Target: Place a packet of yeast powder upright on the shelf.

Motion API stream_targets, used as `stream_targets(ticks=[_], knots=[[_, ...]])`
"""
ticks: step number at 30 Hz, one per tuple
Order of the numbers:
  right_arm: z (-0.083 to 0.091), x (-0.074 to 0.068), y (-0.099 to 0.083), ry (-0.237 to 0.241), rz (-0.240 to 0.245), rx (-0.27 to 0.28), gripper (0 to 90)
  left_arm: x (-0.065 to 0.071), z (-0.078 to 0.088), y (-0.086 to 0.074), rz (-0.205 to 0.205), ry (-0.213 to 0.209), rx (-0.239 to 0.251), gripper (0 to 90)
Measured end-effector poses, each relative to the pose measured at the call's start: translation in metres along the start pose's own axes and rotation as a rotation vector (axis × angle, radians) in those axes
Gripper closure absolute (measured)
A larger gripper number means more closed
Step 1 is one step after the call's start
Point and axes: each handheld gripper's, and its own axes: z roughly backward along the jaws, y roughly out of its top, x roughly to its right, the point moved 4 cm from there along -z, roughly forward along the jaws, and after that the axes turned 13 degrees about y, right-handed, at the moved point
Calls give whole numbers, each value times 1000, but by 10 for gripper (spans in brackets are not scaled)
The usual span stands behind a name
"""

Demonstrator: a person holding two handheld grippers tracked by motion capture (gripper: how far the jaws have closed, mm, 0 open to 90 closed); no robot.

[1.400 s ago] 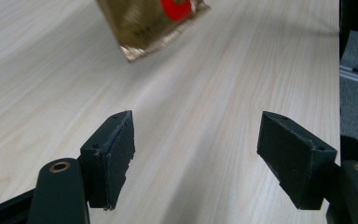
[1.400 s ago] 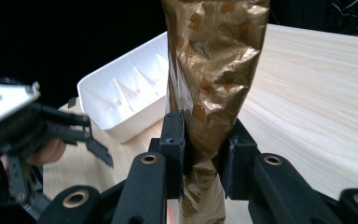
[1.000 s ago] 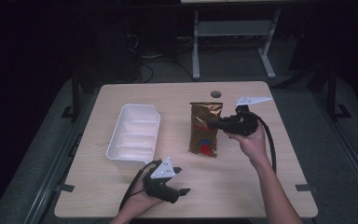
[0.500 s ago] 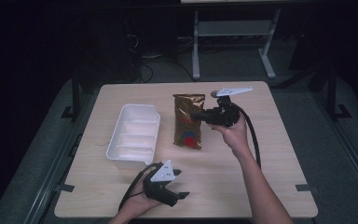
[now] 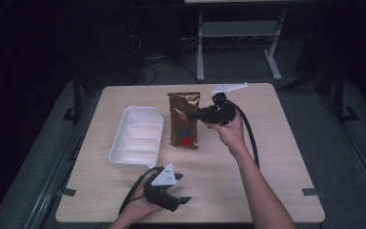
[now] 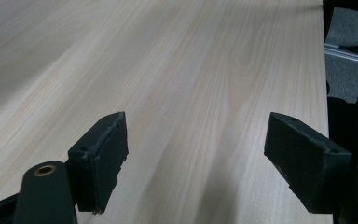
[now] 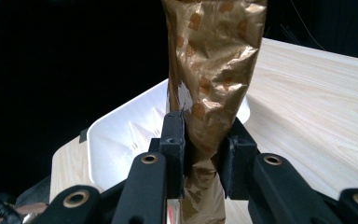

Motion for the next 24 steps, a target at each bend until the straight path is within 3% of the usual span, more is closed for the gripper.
stream_targets(ticks=[6, 15, 24], knots=[[-7, -1, 8, 6, 7, -7, 738, 2, 0, -3, -9, -4, -7, 200], [-23, -8, 22, 24, 35, -19, 738, 0, 6, -7, 10, 2, -3, 199], [-48, -13, 34, 63, 56, -29, 739, -4, 15, -10, 21, 14, 12, 201]])
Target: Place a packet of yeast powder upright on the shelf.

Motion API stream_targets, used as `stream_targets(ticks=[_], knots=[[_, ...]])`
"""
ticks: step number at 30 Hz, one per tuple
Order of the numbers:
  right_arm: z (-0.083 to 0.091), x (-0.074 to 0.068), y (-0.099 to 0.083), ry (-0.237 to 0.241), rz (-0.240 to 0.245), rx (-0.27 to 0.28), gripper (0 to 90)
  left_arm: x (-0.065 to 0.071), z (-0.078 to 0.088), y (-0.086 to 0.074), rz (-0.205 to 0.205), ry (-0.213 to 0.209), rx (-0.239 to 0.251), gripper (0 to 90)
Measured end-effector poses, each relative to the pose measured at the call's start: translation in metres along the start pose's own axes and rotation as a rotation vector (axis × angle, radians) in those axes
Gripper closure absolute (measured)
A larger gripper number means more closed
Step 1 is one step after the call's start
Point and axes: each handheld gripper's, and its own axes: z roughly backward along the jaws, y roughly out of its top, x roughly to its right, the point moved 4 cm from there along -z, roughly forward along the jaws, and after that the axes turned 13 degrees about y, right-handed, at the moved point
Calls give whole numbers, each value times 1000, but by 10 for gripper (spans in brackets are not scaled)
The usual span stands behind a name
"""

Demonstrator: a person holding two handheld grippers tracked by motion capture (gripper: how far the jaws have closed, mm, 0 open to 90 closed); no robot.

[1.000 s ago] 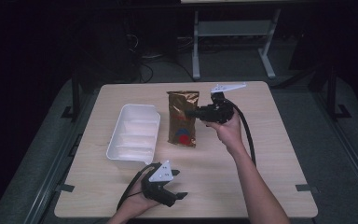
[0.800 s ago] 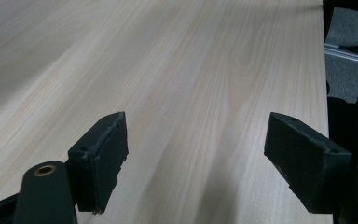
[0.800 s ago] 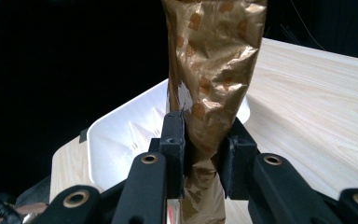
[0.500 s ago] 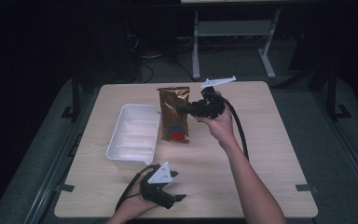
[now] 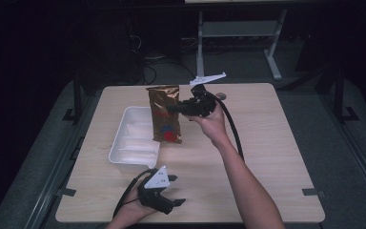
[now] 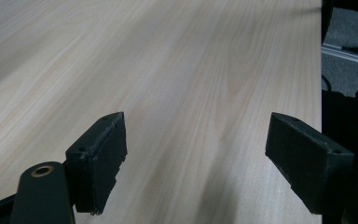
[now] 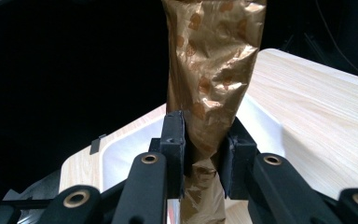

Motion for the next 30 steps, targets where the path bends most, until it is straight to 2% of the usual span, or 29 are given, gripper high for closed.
stream_targets(ticks=[6, 18, 26, 30], knots=[[-19, -2, 5, 22, 13, -7, 738, -2, 0, -2, -2, 6, -8, 201], [-48, -2, 10, 50, 7, -20, 739, -1, -1, -2, -10, 1, -11, 202], [-66, 0, 9, 57, 6, -25, 738, -2, -1, -3, -9, 1, -12, 204], [-76, 4, 6, 45, -4, -27, 738, -2, -1, -3, -11, 2, -14, 204]])
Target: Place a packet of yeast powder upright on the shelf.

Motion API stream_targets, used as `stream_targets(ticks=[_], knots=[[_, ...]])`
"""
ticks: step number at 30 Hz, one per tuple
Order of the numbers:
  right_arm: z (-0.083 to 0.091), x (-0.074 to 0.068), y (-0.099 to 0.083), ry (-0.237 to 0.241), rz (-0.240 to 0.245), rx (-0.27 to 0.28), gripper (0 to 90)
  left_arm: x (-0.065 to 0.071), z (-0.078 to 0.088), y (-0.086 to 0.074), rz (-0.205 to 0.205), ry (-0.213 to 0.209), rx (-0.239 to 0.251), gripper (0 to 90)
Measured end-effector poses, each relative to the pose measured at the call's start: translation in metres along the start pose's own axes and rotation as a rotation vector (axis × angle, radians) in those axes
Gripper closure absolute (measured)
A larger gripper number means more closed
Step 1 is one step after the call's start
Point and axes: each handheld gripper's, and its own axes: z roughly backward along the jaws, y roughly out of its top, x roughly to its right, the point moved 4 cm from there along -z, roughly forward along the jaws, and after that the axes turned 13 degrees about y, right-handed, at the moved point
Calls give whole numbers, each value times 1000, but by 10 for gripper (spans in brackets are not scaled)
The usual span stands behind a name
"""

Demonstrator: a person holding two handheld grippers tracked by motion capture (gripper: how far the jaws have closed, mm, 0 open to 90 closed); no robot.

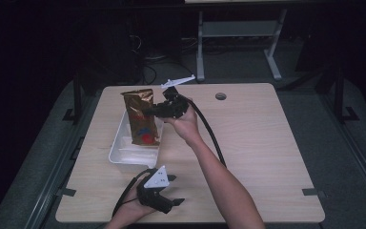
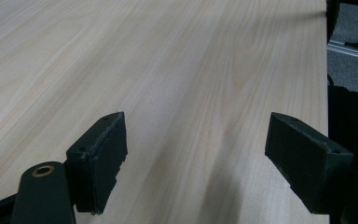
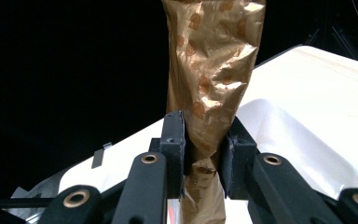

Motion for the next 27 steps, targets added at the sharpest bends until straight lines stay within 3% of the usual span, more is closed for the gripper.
stream_targets(ticks=[7, 27], knots=[[-9, 6, -3, -13, -9, -1, 738, 2, 1, 2, 25, -27, 20, 204], [-35, 17, -16, -8, -46, -18, 738, -3, -1, -2, 13, -6, -6, 205]])
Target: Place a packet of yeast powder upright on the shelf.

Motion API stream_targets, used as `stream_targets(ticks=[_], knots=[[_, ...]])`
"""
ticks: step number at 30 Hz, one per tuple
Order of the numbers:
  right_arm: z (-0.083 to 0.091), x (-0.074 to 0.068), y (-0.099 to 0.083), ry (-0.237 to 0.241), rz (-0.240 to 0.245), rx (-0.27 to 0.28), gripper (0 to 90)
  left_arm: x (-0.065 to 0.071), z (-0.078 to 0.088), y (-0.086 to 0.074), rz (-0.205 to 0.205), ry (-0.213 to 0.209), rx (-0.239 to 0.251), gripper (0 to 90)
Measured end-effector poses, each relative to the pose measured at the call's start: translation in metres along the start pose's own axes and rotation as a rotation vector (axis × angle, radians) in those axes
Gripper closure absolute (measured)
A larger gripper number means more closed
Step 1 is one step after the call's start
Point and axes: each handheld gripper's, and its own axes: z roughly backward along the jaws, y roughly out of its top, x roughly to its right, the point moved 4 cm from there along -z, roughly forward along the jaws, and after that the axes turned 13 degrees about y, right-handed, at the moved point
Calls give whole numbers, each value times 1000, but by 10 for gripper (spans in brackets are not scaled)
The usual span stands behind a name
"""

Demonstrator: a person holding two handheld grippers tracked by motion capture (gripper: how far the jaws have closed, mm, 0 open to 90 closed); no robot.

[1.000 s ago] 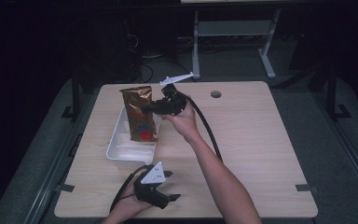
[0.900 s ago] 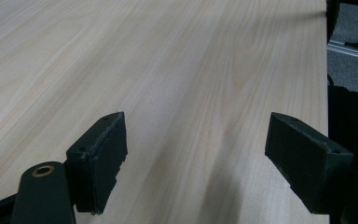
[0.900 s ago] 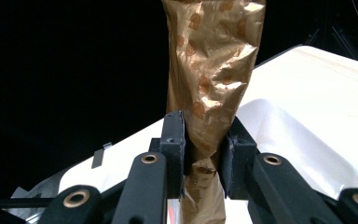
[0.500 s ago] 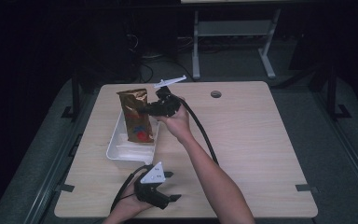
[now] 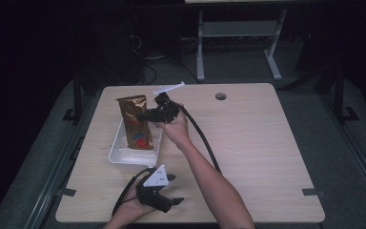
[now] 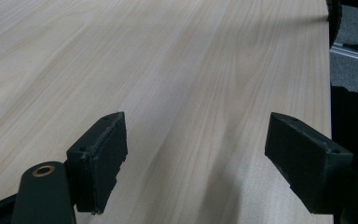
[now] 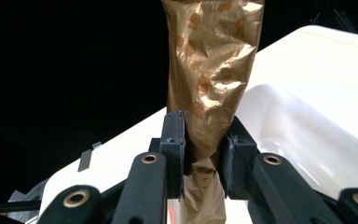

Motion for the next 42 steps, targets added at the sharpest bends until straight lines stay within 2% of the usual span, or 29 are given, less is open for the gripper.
stream_targets(ticks=[16, 28, 35, 42], knots=[[-11, 6, -17, 7, -29, -18, 736, 1, -1, -1, -15, 0, -12, 205], [-11, 9, -27, 29, -40, -33, 729, 1, -2, -2, -16, -4, -17, 206], [-9, 9, -31, 50, -57, -39, 686, 2, -3, -2, -20, -7, -20, 206], [-5, 10, -28, 46, -52, -49, 633, 2, -3, -2, -25, -8, -24, 206]])
